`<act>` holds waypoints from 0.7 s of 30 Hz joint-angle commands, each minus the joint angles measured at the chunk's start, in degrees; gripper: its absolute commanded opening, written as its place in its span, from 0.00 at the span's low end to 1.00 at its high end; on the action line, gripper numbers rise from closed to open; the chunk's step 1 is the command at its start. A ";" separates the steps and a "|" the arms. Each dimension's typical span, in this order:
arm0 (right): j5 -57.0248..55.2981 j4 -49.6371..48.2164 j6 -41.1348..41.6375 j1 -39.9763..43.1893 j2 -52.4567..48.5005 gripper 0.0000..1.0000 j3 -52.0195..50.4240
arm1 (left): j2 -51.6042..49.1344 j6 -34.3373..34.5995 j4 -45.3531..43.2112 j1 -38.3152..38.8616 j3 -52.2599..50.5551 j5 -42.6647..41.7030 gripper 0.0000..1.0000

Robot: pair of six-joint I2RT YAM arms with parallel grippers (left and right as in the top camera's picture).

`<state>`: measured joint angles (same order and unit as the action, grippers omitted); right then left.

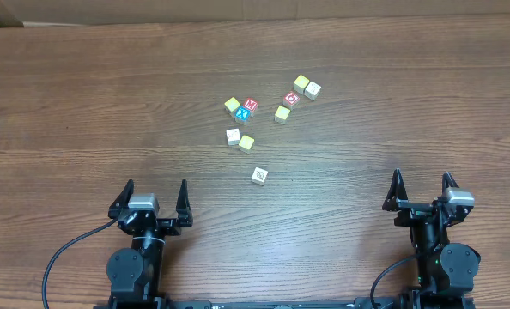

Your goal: Flip 3 blocks

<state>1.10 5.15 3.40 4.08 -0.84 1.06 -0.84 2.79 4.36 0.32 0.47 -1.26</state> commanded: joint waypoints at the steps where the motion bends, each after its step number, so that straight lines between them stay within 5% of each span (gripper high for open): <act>1: 0.04 -0.42 -0.24 -0.26 0.68 1.00 -0.61 | 0.59 -0.68 0.11 -0.31 -0.20 0.20 1.00; 15: 0.17 -0.52 -0.22 -0.26 0.68 1.00 -0.61 | 0.59 -0.57 0.11 -0.31 -0.22 0.11 1.00; 21: 13.35 -9.64 -0.24 -0.26 0.68 1.00 -0.61 | 0.59 9.49 -0.02 -0.28 -0.20 -1.70 1.00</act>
<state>4.97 -1.08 3.36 4.08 -0.84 1.06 -0.84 5.72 4.36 0.32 0.47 -1.32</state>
